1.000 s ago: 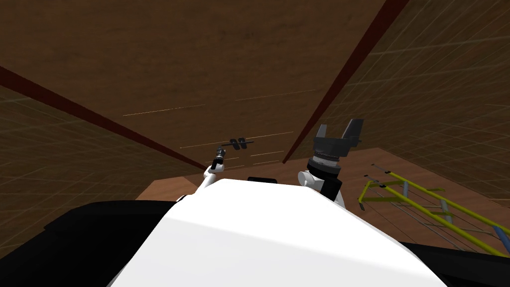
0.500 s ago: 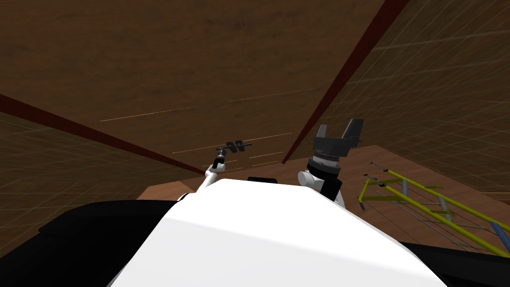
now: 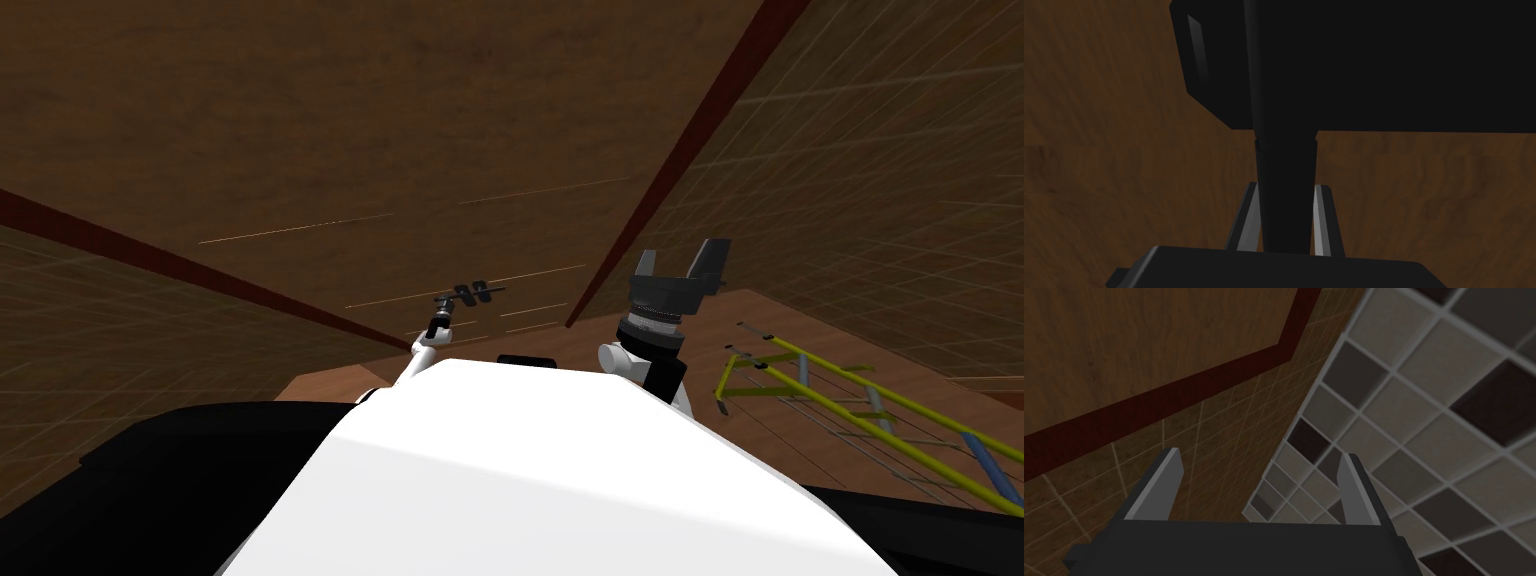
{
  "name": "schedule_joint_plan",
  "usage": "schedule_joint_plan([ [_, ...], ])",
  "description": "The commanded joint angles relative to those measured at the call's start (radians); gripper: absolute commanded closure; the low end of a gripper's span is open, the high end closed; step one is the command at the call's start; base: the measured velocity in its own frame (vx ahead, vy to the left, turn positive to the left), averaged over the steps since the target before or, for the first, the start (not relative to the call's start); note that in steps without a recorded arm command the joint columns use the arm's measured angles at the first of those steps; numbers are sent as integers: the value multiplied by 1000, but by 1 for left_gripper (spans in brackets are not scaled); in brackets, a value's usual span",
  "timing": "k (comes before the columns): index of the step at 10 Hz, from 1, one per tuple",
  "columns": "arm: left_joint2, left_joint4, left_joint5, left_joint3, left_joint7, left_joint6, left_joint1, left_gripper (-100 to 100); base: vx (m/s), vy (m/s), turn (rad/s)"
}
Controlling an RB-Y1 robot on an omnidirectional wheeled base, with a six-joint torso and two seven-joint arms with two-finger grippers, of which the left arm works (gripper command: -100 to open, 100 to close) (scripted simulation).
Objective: Pull the door open
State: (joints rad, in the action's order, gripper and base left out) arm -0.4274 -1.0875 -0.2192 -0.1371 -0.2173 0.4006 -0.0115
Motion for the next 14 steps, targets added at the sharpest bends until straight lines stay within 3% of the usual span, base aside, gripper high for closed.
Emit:
schedule_joint_plan([
  [1, -16, 4, -2, 0, -10, 3, -14, 100, -153, 38, -57],
  [4, -38, -10, -3, 23, -32, 14, -32, 100, -165, 7, -77],
  [10, -70, -56, 2, 111, -87, 44, -57, 100, -211, 56, -135],
  [11, -72, -45, 0, 94, -80, 35, -49, 100, -97, 41, -28],
  [14, -108, -72, -1, 135, -115, 71, -91, 100, -207, 58, -141],
])
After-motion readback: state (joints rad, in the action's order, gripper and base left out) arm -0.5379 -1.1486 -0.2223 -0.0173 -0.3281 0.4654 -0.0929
